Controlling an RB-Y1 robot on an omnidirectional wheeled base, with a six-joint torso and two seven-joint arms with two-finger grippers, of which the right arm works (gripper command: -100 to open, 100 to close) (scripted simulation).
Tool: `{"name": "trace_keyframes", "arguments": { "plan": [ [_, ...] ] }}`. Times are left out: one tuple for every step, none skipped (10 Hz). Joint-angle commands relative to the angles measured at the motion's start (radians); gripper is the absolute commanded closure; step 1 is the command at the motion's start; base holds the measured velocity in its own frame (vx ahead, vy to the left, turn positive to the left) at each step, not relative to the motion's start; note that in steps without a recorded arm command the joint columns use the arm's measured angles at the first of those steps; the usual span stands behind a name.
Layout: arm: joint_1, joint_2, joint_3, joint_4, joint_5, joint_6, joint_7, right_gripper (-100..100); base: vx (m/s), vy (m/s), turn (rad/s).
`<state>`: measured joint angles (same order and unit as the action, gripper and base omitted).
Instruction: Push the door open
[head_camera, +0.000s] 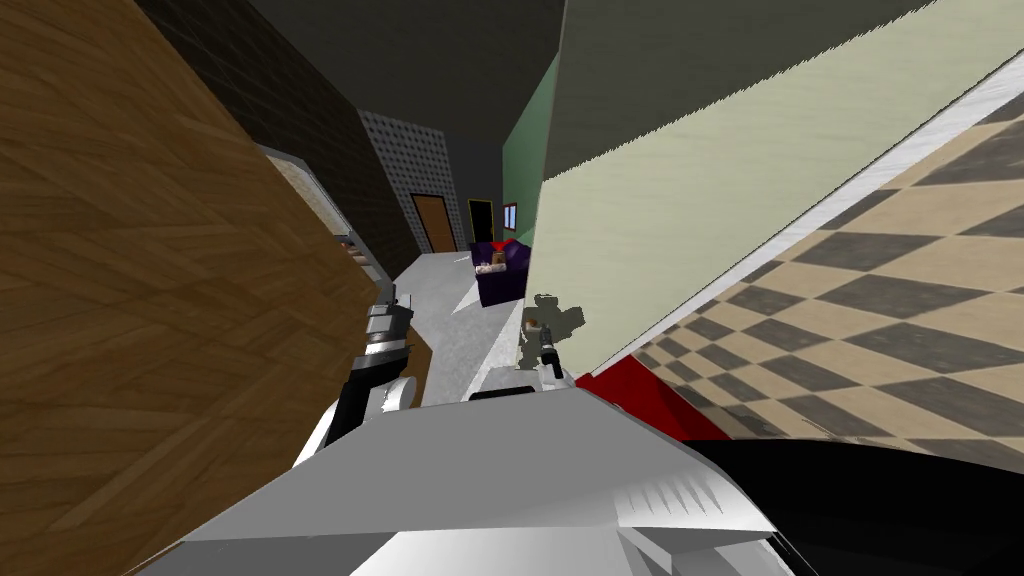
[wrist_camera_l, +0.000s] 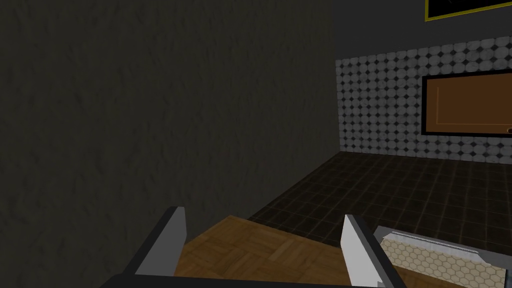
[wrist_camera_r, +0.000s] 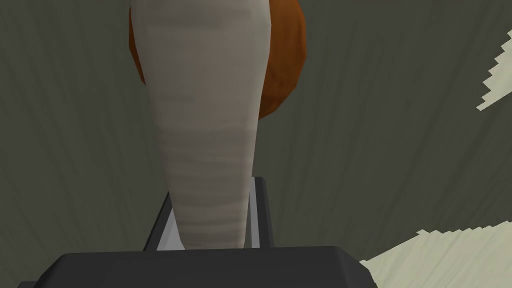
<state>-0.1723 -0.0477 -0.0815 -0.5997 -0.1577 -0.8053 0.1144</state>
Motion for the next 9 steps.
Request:
{"name": "trace_keyframes", "arguments": {
  "plan": [
    [0.000, 0.005, -0.019, -0.012, -0.011, -0.001, 0.007, 100, 0.195, 0.101, -0.091],
    [0.000, 0.010, -0.029, -0.012, -0.016, 0.000, 0.011, 100, 0.187, 0.085, -0.066],
    [0.000, 0.014, -0.037, -0.012, -0.021, 0.000, 0.013, 100, 0.159, 0.102, -0.054],
    [-0.001, 0.019, -0.045, -0.012, -0.025, 0.000, 0.016, 100, 0.172, 0.077, -0.065],
    [-0.001, 0.025, -0.053, -0.013, -0.030, 0.001, 0.019, 100, 0.179, 0.078, -0.059],
    [-0.001, 0.030, -0.058, -0.013, -0.033, 0.001, 0.020, 100, 0.160, 0.062, -0.055],
    [0.001, 0.013, -0.063, -0.002, -0.035, -0.002, 0.017, 100, 0.066, 0.007, -0.042],
    [0.001, -0.002, -0.079, -0.001, -0.045, -0.007, 0.021, 100, 0.111, 0.007, -0.042],
    [0.001, -0.007, -0.085, -0.001, -0.049, -0.007, 0.023, 100, 0.171, 0.035, -0.038]
  ]
}}
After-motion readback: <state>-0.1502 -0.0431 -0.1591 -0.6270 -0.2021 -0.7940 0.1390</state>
